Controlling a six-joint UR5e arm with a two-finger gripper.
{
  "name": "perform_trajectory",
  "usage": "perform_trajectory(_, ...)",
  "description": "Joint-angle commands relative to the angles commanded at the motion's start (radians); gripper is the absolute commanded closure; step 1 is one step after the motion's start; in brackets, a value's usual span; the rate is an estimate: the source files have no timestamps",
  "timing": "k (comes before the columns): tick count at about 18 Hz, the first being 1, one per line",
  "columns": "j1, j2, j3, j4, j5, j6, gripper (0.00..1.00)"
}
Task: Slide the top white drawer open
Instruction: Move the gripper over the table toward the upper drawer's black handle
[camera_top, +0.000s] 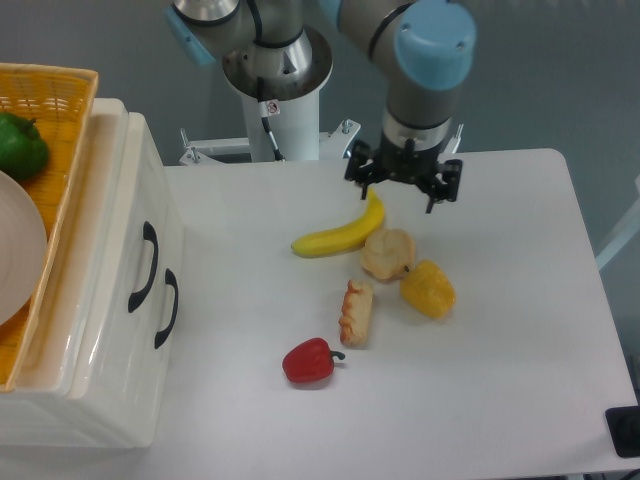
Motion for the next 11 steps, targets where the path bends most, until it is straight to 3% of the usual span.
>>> perform_trajectory(7,-0.093,-0.028,0.037,0.002,-0.109,-0.210,0.00)
perform_trajectory(11,-0.146,-0.055,0.058,0.005,-0.115,-0.260,0.00)
